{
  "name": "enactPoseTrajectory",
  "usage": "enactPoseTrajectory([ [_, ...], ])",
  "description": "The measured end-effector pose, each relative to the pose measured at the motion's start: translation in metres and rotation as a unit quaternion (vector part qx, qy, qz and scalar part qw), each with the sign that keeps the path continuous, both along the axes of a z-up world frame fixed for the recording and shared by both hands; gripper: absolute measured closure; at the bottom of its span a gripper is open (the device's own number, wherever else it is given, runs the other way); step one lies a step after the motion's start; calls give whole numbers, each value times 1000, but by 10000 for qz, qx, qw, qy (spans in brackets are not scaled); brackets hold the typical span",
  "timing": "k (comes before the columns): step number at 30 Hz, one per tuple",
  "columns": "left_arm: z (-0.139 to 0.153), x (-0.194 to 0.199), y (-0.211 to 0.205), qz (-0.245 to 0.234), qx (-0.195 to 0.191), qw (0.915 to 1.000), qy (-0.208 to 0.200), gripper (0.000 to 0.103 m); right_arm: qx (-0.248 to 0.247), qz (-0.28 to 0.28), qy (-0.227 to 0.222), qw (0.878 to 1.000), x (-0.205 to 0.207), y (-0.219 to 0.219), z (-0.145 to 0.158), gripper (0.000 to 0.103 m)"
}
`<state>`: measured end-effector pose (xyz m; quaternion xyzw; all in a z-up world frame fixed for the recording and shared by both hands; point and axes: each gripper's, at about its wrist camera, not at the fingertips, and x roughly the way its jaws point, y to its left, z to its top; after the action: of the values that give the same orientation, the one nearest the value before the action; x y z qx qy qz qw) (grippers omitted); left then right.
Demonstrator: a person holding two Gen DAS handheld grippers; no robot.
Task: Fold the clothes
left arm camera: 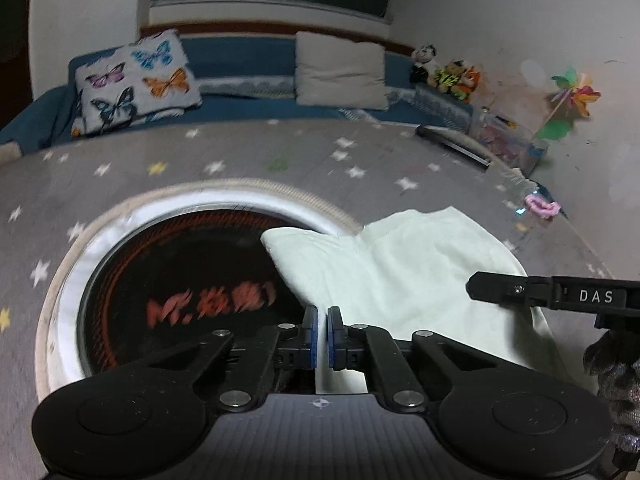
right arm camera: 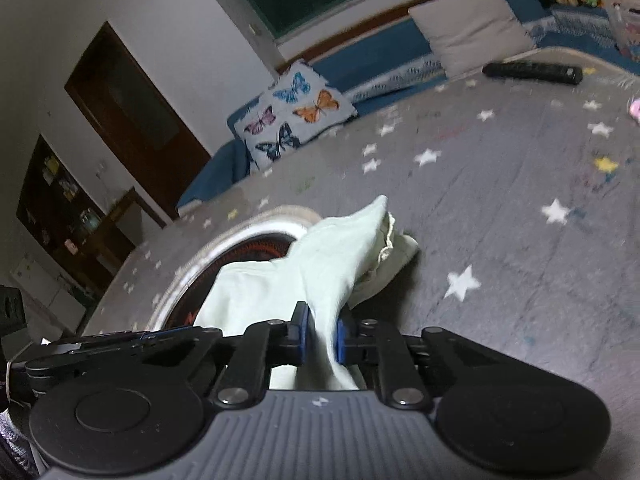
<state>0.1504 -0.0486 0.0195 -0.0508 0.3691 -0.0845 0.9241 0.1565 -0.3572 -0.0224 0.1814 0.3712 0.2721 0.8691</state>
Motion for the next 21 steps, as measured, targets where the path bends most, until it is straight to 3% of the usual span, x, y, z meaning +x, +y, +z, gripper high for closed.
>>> enactPoseTrajectory([
  [8, 16, 35, -45, -380, 12, 9990, -248, 101, -94, -387, -334, 9986, 8, -39, 27, 92],
  [13, 10, 52, -66, -501, 23, 9986, -152, 101, -269, -635, -388, 9969, 23, -63, 30, 92],
  [18, -5, 62, -78, -587, 106, 9982, 34, 95, -307, -821, -342, 9956, 34, -81, 23, 92],
  [21, -13, 68, -85, -636, 145, 9978, 136, 84, -371, -896, -314, 9948, 43, -87, 17, 92],
])
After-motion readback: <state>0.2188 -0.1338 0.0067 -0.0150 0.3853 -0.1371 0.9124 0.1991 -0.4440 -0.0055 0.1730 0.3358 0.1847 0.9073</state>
